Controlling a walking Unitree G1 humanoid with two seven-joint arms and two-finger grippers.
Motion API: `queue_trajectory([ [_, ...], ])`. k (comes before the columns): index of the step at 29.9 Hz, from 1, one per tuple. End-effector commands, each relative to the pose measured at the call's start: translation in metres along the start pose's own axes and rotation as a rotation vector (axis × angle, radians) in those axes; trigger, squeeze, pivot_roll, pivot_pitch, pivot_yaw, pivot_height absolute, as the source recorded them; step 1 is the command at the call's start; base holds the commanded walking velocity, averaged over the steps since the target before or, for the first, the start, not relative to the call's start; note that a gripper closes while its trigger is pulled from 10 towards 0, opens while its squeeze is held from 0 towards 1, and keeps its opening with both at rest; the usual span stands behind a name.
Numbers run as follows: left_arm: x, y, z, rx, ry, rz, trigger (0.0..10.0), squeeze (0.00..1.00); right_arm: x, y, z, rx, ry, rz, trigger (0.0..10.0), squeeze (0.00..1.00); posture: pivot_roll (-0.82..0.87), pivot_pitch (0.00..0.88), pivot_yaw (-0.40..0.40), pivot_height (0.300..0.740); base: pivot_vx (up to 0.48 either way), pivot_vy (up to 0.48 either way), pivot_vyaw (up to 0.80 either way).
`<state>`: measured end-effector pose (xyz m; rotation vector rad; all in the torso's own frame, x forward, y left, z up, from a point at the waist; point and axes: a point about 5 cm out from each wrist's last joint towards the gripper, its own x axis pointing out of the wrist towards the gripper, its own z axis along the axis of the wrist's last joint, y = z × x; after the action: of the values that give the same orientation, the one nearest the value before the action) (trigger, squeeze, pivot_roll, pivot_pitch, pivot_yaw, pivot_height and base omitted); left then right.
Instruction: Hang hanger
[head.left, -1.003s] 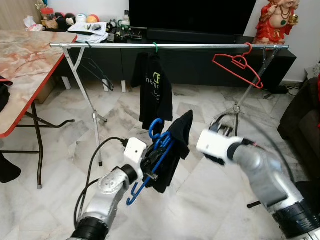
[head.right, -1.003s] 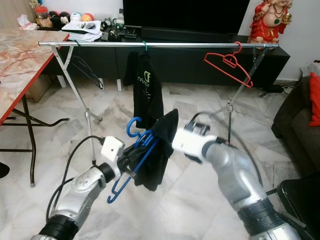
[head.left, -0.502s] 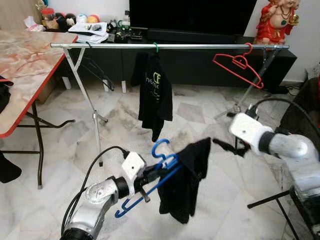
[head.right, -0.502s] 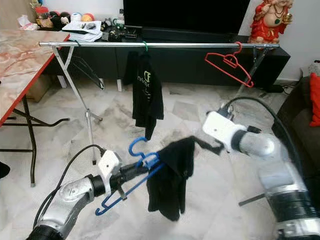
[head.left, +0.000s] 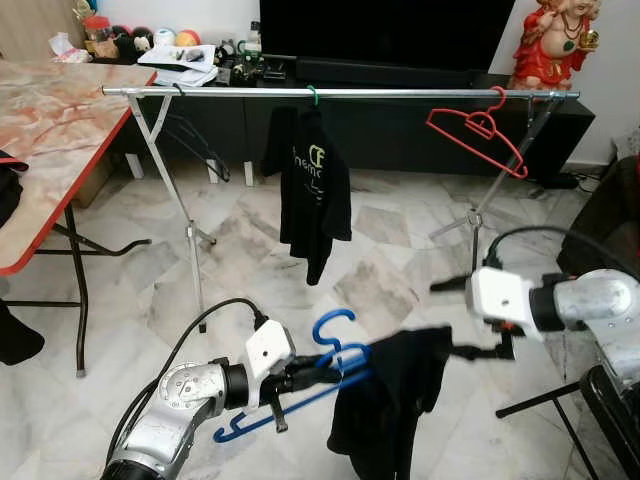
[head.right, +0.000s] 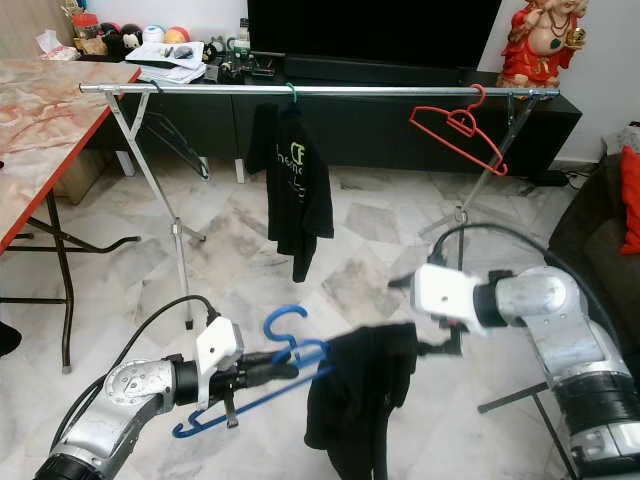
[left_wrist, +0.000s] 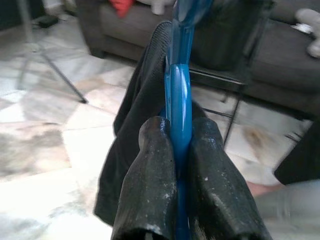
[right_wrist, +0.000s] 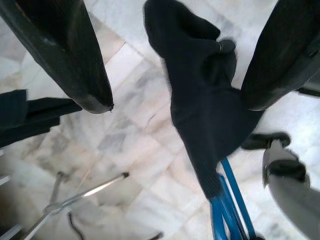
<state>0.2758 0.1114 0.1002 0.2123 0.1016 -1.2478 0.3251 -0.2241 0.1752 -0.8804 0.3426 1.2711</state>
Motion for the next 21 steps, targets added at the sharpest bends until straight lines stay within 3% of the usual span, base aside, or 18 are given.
queue_trajectory([
  [1, 0.001, -0.002, 0.011, 0.021, -0.028, -0.043, 10.0, 0.0, 0.002, -0.001, -0.003, -0.018, 0.02, 0.007, 10.0, 0.0, -0.07, 0.092, -0.08, 0.74, 0.0, 0.0, 0.0],
  [4, 0.0, -0.002, 0.014, 0.024, -0.028, -0.049, 10.0, 0.0, 0.008, -0.002, -0.004, -0.024, 0.018, -0.001, 10.0, 0.0, -0.07, 0.092, -0.08, 0.74, 0.0, 0.0, 0.0],
  [14, 0.004, -0.005, 0.022, 0.04, -0.026, -0.089, 10.0, 0.0, 0.028, 0.013, -0.005, 0.0, -0.065, 0.111, 10.0, 0.0, -0.06, 0.091, -0.08, 0.74, 0.0, 0.0, 0.0],
  [21, 0.011, -0.006, 0.029, 0.057, -0.038, -0.104, 10.0, 0.0, 0.039, 0.026, -0.013, 0.04, -0.068, 0.203, 10.0, 0.0, -0.05, 0.085, -0.078, 0.74, 0.0, 0.0, 0.0],
])
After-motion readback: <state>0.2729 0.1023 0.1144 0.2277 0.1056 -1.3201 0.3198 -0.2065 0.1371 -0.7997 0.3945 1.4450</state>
